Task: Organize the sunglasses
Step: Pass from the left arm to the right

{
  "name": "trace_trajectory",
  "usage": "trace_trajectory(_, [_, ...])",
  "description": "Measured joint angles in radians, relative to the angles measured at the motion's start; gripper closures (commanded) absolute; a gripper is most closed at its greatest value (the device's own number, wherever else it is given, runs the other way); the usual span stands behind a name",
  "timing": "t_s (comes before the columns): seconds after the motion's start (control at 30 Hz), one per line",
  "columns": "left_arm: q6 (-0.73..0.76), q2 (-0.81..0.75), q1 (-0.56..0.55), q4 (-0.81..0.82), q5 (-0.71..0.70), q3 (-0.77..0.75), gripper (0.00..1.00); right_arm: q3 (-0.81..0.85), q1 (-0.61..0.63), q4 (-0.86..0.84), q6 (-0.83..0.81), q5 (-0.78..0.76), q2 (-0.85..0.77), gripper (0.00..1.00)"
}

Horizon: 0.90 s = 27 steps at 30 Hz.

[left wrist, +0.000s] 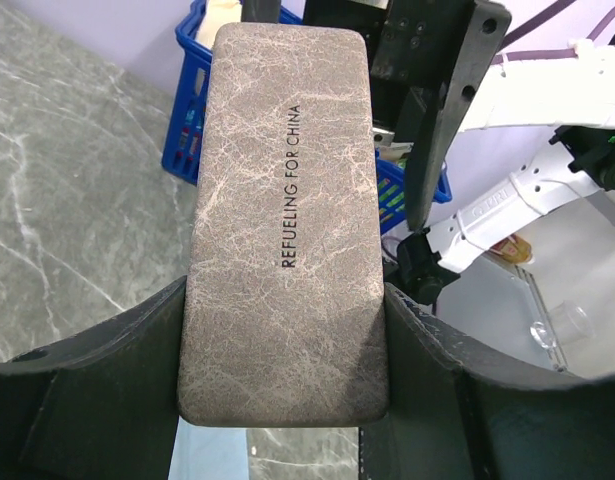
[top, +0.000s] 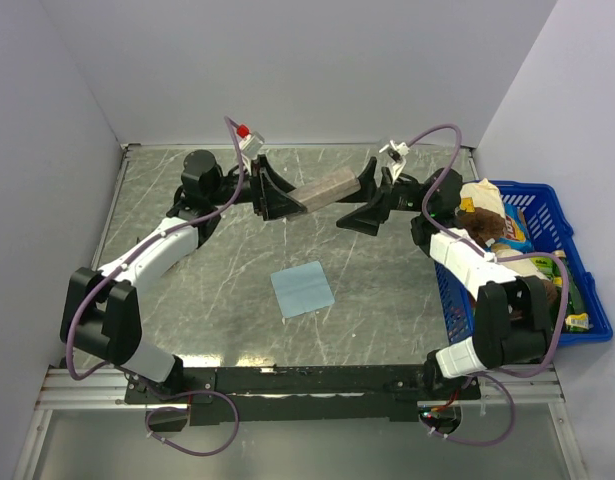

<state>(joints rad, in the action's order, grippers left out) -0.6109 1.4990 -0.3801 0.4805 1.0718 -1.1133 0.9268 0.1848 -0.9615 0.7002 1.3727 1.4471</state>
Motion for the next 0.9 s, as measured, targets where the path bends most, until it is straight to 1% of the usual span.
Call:
trace_trajectory(0.03, [-0.013,0.0,0.0,0.019,0.003,0.009,0.99,0.0,0.007,0.059,-0.051,-0.011,-0.01,0.0])
trace_trajectory(0.1, [-0.031,0.0,0.0,0.039,0.006,0.019,0.99,0.0,0.011,0.117,-0.101,-0.03,-0.016,0.0])
trace_trajectory(0.2, [-0.039,0.0,-0.001,0.048,0.015,0.026,0.99,0.0,0.014,0.164,-0.139,-0.055,-0.017,0.0])
trace_trajectory(0.47, [-0.045,0.0,-0.006,0.098,0.028,0.056,0.99,0.0,0.014,0.172,-0.13,-0.105,-0.017,0.0])
trace_trajectory(0.67, [-0.027,0.002,-0.018,0.063,0.049,0.064,0.99,0.0,0.007,0.167,-0.125,-0.143,-0.02,0.01])
trace_trajectory(0.7, [-0.025,0.002,-0.019,0.059,0.05,0.064,0.99,0.0,0.007,0.171,-0.125,-0.149,-0.021,0.02])
trace_trajectory(0.73, [-0.025,0.002,-0.018,0.058,0.05,0.064,0.99,0.0,0.006,0.171,-0.125,-0.151,-0.022,0.06])
trace_trajectory(0.8, [-0.025,0.002,-0.019,0.059,0.049,0.064,0.99,0.0,0.006,0.171,-0.124,-0.15,-0.023,0.11])
trace_trajectory(0.83, [-0.025,0.003,-0.019,0.059,0.048,0.064,0.99,0.0,0.006,0.169,-0.121,-0.148,-0.023,0.15])
trace_trajectory(0.9, [-0.026,0.004,-0.018,0.059,0.047,0.064,0.99,0.0,0.006,0.165,-0.116,-0.14,-0.023,0.2])
